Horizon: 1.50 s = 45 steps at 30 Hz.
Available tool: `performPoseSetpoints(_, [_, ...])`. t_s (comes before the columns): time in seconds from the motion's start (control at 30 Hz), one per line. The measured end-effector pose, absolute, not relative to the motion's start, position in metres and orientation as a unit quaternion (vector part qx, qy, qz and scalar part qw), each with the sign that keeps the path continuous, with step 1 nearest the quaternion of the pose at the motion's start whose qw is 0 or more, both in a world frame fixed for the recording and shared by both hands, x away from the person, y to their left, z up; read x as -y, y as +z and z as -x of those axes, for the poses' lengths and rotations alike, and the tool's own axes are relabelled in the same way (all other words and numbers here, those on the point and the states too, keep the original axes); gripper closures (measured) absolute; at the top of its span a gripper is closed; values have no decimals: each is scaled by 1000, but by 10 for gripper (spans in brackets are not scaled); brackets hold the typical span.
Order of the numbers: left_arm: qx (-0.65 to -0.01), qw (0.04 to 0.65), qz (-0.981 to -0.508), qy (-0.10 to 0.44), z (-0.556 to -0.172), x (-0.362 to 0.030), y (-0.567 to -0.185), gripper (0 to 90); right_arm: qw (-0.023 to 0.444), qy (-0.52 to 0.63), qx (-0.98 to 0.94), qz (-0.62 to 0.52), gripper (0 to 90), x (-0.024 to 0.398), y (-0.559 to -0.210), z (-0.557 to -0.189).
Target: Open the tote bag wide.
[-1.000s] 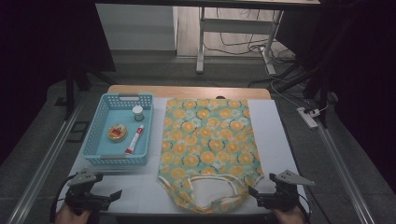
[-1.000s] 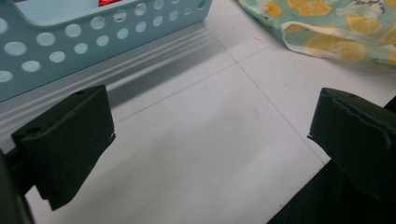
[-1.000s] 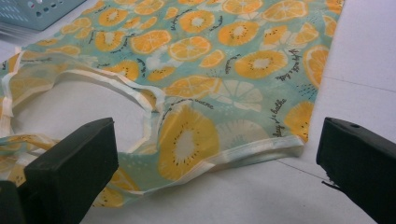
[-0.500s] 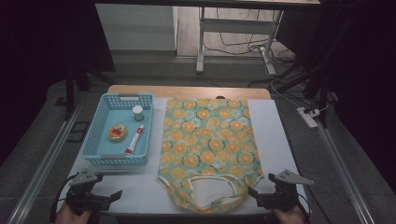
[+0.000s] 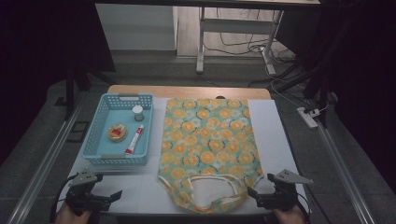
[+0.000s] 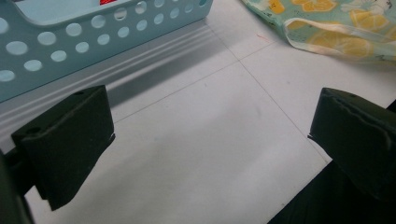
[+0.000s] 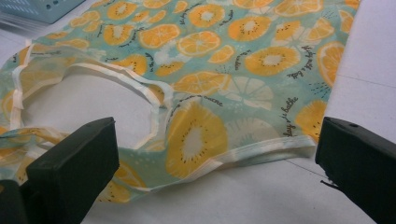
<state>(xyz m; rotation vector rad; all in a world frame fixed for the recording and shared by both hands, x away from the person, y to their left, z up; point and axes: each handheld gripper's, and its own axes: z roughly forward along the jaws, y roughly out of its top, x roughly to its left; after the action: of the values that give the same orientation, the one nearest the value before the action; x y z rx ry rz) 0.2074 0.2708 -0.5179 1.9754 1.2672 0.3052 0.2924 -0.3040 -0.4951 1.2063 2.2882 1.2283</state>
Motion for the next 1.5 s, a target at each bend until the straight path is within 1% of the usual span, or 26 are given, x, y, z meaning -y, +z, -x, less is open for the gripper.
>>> performPoseSetpoints(0.17, [-494,378,-773,119,-207,-271,-518,0,133,427,-790,-419,0,306,-494,-293])
performPoseSetpoints(0.27, [-495,382,-771,117,-207,-272,-518,0,137,428,-792,-413,0,304,-492,-292])
performPoseSetpoints(0.63, [-496,382,-771,116,-206,-272,-518,0,135,426,-809,-383,0,294,-491,-293])
performPoseSetpoints(0.93, [-496,385,-770,113,-206,-273,-519,0,143,432,-816,-358,0,283,-483,-292])
performPoseSetpoints(1.27, [-495,381,-773,111,-207,-272,-519,0,127,435,-823,-343,0,268,-480,-296])
performPoseSetpoints(1.5, [-495,381,-773,111,-207,-273,-519,0,111,418,-846,-312,0,247,-477,-296])
